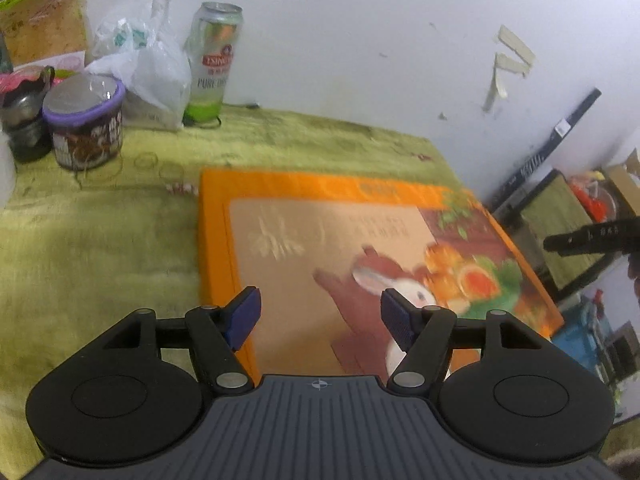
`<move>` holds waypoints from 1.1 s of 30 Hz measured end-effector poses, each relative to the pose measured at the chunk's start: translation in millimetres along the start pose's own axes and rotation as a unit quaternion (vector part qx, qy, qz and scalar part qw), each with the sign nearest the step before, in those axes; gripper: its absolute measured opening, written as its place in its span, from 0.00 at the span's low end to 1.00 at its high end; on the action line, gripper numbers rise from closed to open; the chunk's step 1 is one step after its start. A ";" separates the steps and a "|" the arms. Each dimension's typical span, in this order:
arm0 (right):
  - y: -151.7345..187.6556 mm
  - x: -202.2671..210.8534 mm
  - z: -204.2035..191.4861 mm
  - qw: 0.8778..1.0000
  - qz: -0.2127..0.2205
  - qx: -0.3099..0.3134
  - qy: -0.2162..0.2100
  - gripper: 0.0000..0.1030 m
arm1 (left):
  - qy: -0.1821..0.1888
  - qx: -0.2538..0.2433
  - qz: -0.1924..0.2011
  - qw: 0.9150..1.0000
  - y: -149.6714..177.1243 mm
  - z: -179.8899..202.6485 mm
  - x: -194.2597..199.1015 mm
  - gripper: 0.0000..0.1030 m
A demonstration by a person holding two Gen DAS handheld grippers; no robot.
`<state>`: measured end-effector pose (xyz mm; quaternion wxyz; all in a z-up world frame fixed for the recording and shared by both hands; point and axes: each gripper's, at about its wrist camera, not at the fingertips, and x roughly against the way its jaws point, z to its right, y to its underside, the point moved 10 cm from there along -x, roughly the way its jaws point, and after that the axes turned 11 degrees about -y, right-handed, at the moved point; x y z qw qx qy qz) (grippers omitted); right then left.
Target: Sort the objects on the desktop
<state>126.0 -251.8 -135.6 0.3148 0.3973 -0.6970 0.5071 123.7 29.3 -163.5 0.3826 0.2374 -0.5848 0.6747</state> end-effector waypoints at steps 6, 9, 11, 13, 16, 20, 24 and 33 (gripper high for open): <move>25.0 5.4 7.5 0.999 -0.039 0.007 -0.037 0.50 | -0.030 0.021 -0.003 0.999 27.6 5.9 8.0 0.62; 35.4 1.6 6.4 0.997 -0.048 0.013 -0.064 0.50 | -0.054 0.007 -0.005 0.998 40.3 4.9 5.8 0.61; 42.4 -0.2 2.9 0.996 -0.051 0.026 -0.067 0.50 | -0.064 0.010 -0.011 0.998 47.1 2.5 4.1 0.61; 49.0 -1.8 -2.7 0.995 -0.054 0.038 -0.075 0.49 | -0.070 0.010 -0.011 0.997 52.1 1.1 3.7 0.61; 57.5 -3.4 -9.4 0.994 -0.060 0.056 -0.076 0.48 | -0.077 0.002 -0.007 0.997 53.7 1.7 4.9 0.61; 65.7 -5.6 -9.6 0.993 -0.073 0.066 -0.068 0.48 | -0.085 -0.004 -0.008 0.996 55.1 2.5 5.4 0.61; 73.2 -9.5 -9.2 0.992 -0.087 0.073 -0.064 0.41 | -0.089 -0.007 -0.010 0.996 55.7 2.6 4.7 0.61; 76.8 -12.3 -6.1 0.990 -0.097 0.076 -0.070 0.41 | -0.097 -0.010 -0.008 0.995 56.9 4.8 4.1 0.61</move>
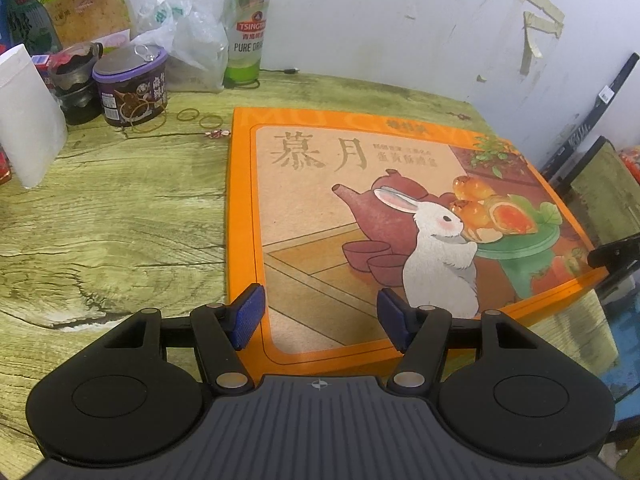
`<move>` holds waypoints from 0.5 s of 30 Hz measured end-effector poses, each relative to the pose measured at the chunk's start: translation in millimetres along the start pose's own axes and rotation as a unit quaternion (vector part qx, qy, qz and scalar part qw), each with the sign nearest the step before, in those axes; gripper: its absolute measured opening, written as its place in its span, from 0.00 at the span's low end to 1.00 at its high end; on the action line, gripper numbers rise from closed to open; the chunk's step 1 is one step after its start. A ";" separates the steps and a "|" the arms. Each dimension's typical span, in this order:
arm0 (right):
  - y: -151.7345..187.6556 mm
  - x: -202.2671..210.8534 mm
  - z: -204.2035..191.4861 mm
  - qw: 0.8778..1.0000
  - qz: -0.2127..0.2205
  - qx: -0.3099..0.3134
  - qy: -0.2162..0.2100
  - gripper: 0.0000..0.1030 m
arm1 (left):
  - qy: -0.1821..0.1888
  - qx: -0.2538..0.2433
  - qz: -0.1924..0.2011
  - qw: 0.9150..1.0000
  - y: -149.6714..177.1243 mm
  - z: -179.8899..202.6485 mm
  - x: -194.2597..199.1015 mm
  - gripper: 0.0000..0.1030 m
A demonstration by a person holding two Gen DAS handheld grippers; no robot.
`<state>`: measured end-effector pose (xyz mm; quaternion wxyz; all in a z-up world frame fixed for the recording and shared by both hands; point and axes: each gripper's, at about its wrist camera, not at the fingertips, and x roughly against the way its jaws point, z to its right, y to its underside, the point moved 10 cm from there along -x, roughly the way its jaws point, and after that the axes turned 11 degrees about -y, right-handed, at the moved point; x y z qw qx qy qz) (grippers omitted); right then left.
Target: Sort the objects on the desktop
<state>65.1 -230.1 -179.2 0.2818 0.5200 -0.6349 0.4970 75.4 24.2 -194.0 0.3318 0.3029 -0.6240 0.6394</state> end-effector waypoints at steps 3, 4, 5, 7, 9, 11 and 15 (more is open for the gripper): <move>0.6 -1.9 1.0 1.000 -0.002 -0.002 -0.003 0.41 | -0.002 0.001 0.001 1.000 0.1 0.4 -0.1 0.61; 1.0 -2.7 1.6 1.000 -0.003 -0.003 -0.004 0.41 | -0.003 0.000 0.002 1.000 0.4 0.6 -0.1 0.61; 1.3 -4.2 1.6 1.000 -0.005 -0.004 -0.005 0.41 | -0.003 -0.001 0.003 1.000 0.7 1.0 0.1 0.61; 1.9 -7.1 3.2 1.000 -0.008 -0.006 -0.008 0.41 | -0.005 -0.005 0.006 1.000 1.3 1.7 0.2 0.61; 2.3 -9.6 4.3 1.000 -0.011 -0.009 -0.010 0.41 | -0.007 -0.009 0.009 1.000 2.1 2.5 0.1 0.61; 2.7 -11.3 5.0 1.000 -0.012 -0.011 -0.012 0.41 | -0.010 -0.014 0.011 1.000 2.8 3.4 -0.1 0.61; 4.0 -14.1 4.5 1.000 -0.012 -0.009 -0.011 0.41 | -0.018 -0.035 0.018 0.999 5.0 7.8 -0.5 0.64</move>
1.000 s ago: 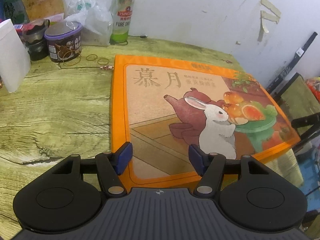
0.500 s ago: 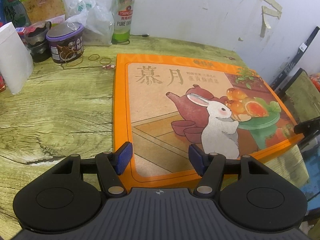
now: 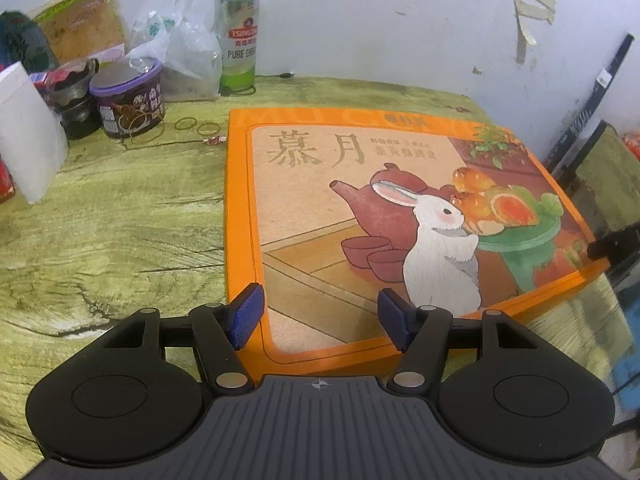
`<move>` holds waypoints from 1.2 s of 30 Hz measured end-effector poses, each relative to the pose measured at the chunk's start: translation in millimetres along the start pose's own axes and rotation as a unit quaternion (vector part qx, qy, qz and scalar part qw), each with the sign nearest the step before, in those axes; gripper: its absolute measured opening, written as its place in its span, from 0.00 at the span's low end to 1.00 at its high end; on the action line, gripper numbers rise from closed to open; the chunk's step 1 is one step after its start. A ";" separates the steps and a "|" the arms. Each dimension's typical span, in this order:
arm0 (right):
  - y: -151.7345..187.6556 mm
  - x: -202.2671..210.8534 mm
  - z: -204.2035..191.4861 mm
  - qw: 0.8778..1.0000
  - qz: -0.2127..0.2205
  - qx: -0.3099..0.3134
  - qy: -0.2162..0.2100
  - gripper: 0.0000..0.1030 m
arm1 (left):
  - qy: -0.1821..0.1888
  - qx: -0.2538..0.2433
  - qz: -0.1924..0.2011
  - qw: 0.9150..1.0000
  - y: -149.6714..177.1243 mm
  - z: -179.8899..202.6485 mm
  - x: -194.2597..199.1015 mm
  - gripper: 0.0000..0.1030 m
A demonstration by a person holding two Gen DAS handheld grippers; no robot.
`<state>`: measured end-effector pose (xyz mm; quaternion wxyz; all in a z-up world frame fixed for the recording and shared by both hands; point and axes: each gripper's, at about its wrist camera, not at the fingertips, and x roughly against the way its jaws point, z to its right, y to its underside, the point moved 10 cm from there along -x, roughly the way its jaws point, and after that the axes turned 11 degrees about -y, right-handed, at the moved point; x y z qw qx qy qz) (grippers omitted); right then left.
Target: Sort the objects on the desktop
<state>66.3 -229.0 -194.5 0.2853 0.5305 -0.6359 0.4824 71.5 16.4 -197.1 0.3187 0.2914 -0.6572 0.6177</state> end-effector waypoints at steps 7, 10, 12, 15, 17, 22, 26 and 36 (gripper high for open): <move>2.2 -1.6 -1.5 1.000 0.009 0.005 0.005 0.43 | 0.004 -0.021 0.014 1.000 1.8 4.0 1.7 0.68; 2.1 -1.7 -2.4 1.000 0.008 0.004 -0.001 0.45 | 0.015 -0.004 0.021 1.000 -2.2 -4.4 9.1 0.65; 0.7 -0.2 -3.1 1.000 0.007 0.001 -0.001 0.44 | 0.010 0.002 0.038 0.999 -6.3 -12.0 20.3 0.65; -0.5 5.4 -9.3 1.000 0.014 0.005 -0.003 0.42 | 0.008 -0.013 0.053 0.998 -4.6 -15.5 38.2 0.64; 0.5 8.2 -17.0 1.000 0.017 0.014 -0.009 0.42 | 0.011 -0.036 0.050 0.998 3.4 -9.8 45.2 0.64; 6.9 2.5 -36.8 0.999 0.005 0.049 -0.009 0.41 | -0.002 -0.100 0.028 0.995 27.9 9.3 39.1 0.58; 8.9 -6.3 -40.4 0.999 -0.006 0.051 -0.007 0.41 | -0.008 -0.100 0.016 0.995 35.6 10.1 29.8 0.56; 9.4 -12.1 -36.6 0.999 -0.016 0.032 -0.007 0.39 | 0.020 -0.088 -0.002 0.996 34.2 4.8 28.0 0.55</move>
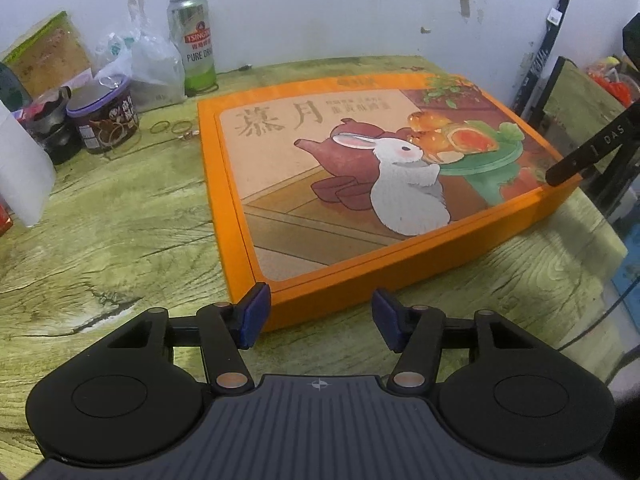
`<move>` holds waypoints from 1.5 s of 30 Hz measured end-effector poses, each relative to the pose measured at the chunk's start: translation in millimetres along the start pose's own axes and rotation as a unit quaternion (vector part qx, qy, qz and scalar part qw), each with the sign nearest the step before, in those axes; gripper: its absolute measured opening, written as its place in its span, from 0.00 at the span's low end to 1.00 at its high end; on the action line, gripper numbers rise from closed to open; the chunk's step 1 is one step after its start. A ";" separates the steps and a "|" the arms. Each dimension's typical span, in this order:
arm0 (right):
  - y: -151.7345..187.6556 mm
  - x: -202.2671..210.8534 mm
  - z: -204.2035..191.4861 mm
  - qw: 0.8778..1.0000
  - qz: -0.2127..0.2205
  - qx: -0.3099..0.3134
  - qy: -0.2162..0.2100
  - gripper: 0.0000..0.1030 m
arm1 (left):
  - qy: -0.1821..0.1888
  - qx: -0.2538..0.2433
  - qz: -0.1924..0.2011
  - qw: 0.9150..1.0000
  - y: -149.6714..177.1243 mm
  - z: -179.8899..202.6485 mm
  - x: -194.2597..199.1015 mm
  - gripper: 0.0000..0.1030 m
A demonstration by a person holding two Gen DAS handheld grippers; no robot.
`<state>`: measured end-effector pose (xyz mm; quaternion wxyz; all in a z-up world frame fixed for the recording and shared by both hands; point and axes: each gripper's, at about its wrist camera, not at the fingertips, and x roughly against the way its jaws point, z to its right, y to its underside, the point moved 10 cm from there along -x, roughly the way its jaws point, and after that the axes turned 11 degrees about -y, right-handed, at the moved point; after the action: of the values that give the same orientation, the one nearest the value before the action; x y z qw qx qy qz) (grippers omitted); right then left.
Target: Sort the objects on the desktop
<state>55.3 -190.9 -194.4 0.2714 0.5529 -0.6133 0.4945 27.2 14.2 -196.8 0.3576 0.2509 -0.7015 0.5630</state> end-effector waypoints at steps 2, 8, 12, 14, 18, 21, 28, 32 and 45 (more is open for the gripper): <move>-0.9 -0.7 0.4 1.000 0.001 -0.003 0.000 0.39 | 0.007 0.006 -0.003 1.000 -1.3 -1.7 0.7 0.55; -4.5 6.7 -1.3 1.000 0.011 -0.022 -0.004 0.38 | 0.023 0.027 0.020 0.999 -16.3 -9.8 13.9 0.53; -6.3 13.4 -3.4 0.999 0.021 -0.029 0.008 0.38 | 0.011 0.039 0.015 0.999 -29.1 -22.7 4.4 0.38; -6.8 15.1 -2.2 0.999 0.020 -0.039 0.016 0.38 | 0.019 0.048 -0.001 0.999 -32.8 -26.9 -4.8 0.35; -8.2 18.1 0.9 0.998 0.012 -0.036 0.055 0.36 | 0.031 0.028 -0.017 0.999 -37.0 -27.0 -17.1 0.29; -9.2 15.8 7.5 0.996 0.000 -0.046 0.070 0.35 | 0.035 0.013 -0.030 0.999 -35.0 -26.4 -24.9 0.26; -7.1 -3.6 9.0 0.993 -0.035 -0.061 0.094 0.31 | 0.054 -0.020 -0.034 0.998 -32.4 -26.2 -26.9 0.24; -7.6 -6.4 7.3 0.992 -0.046 -0.056 0.106 0.32 | 0.057 -0.033 -0.031 0.997 -32.0 -24.9 -26.8 0.24; -16.6 -3.8 12.6 0.994 -0.052 -0.062 0.077 0.31 | 0.057 0.001 -0.031 0.998 -52.5 -25.8 -19.6 0.23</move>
<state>74.6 -199.1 -197.2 0.3775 0.5263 -0.5904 0.4816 84.6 25.7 -177.2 0.4139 0.2410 -0.6712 0.5658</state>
